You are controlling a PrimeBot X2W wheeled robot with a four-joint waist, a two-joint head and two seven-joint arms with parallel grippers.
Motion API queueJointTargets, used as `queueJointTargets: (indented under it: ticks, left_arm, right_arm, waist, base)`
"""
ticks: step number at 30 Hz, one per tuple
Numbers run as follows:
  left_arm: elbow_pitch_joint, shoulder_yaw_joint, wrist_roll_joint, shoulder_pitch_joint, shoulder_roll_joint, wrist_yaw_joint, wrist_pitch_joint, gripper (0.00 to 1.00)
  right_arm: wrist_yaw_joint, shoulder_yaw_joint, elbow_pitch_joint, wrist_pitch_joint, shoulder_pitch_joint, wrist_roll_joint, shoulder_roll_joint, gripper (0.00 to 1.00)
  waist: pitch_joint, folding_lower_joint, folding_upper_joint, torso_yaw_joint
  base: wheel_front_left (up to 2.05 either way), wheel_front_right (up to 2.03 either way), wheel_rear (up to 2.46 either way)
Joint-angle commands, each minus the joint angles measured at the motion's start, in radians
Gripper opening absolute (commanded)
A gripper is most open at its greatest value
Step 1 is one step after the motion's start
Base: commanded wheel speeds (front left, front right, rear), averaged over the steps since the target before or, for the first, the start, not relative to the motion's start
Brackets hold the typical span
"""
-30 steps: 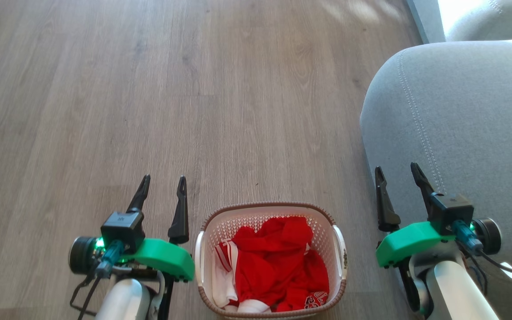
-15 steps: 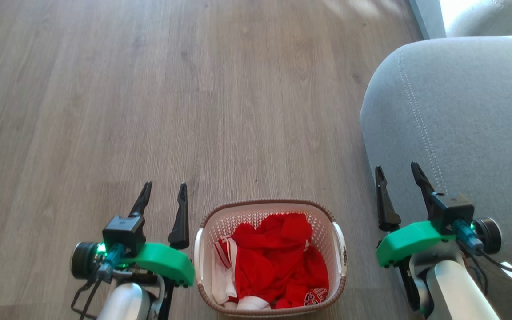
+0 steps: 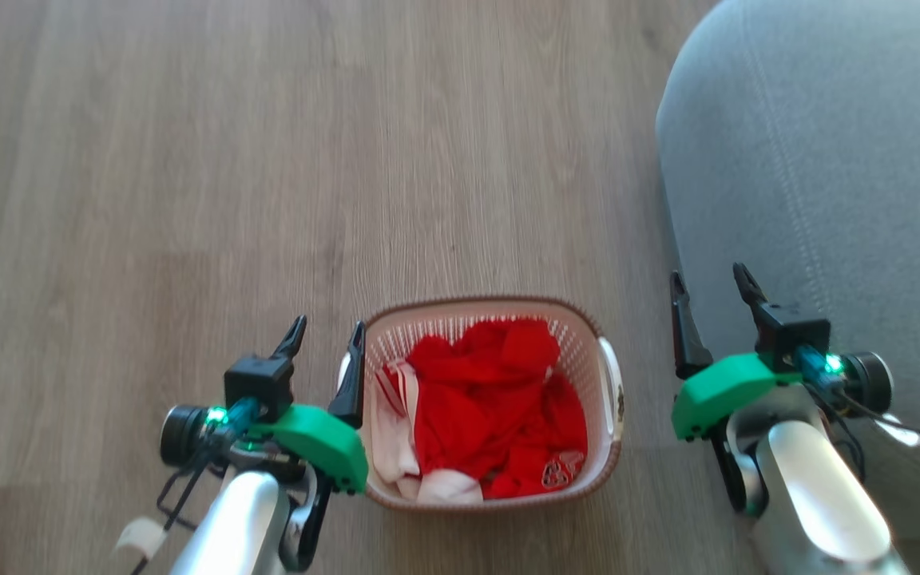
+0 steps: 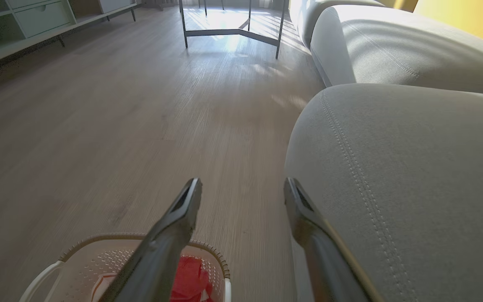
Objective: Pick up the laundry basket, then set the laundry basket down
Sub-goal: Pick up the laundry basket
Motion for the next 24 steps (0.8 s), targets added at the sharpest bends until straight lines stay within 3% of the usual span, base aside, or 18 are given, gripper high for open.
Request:
queueJointTargets:
  ticks: [1, 17, 24]
  left_arm:
    - [0.007, 0.015, -0.006, -0.061, 0.002, -0.005, -0.005, 1.00]
    - [0.387, -0.094, -0.058, -0.359, 0.002, -0.011, -0.005, 1.00]
    - [0.514, -0.158, -0.102, -0.450, 0.002, -0.027, -0.005, 1.00]
  right_arm:
    - [0.007, 0.034, 0.002, -0.012, -0.053, 0.007, -0.007, 1.00]
    - [0.007, 0.074, 0.426, -0.012, -0.343, 0.029, -0.007, 1.00]
    - [0.007, 0.138, 0.564, 0.013, -0.424, 0.121, -0.007, 1.00]
  waist:
    - [0.071, -0.0001, 0.0000, -0.008]
    - [0.370, -0.0001, 0.0000, -0.008]
    - [0.450, -0.0001, 0.0000, 0.002]
  base:
    - [0.00, 0.00, 0.00]
    - [0.00, 0.00, 0.00]
    - [0.00, 0.00, 0.00]
